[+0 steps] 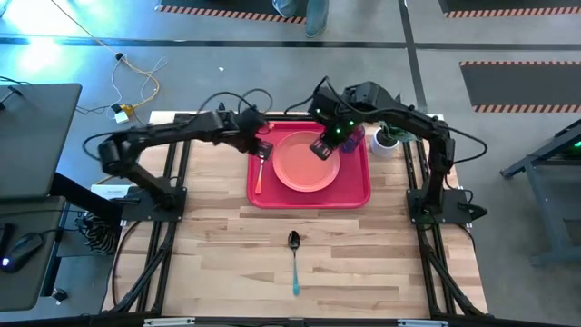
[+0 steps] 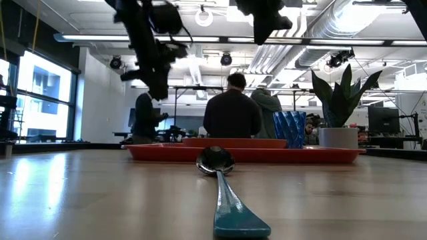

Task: Pick and place plate/cup/fork/spoon on tray
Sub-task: Put the black spoon beside the orange fork on the tray

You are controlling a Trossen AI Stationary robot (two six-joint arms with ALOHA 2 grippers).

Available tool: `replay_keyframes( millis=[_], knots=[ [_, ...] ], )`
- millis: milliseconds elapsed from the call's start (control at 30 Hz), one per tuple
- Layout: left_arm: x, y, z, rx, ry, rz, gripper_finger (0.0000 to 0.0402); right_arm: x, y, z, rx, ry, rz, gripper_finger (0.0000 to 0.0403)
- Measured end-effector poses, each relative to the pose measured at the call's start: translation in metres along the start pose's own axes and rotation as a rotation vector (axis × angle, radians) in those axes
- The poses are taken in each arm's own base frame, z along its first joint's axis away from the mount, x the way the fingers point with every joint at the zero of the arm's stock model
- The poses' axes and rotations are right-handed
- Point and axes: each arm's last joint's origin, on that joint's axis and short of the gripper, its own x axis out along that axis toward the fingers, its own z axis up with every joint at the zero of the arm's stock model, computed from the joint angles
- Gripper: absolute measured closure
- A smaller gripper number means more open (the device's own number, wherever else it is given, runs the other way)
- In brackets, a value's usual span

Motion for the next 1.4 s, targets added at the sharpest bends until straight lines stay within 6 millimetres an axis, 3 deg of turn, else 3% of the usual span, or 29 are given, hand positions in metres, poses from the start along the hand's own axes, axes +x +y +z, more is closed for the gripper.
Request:
replay_keyframes(
  millis=[367,767,967,1267,1400],
  knots=[
    [-0.088,0.019,-0.021,0.196,-0.152,-0.085,0.0377,-0.003,0.056,-0.030,0.160,0.029,0.049,0.0350],
    [-0.149,0.036,-0.058,0.386,-0.260,-0.198,0.0377,-0.010,0.114,-0.074,0.390,0.047,0.099,0.0350],
    [-0.167,0.043,-0.072,0.454,-0.304,-0.276,0.0377,-0.015,0.134,-0.095,0.522,0.007,0.084,0.0350],
    [-0.169,0.055,-0.093,0.472,-0.310,-0.312,0.0377,-0.022,0.160,-0.120,0.639,-0.068,0.141,0.0350],
    [-0.172,0.058,-0.098,0.468,-0.317,-0.333,0.0377,-0.013,0.168,-0.124,0.660,-0.062,0.120,0.0350]
  ],
)
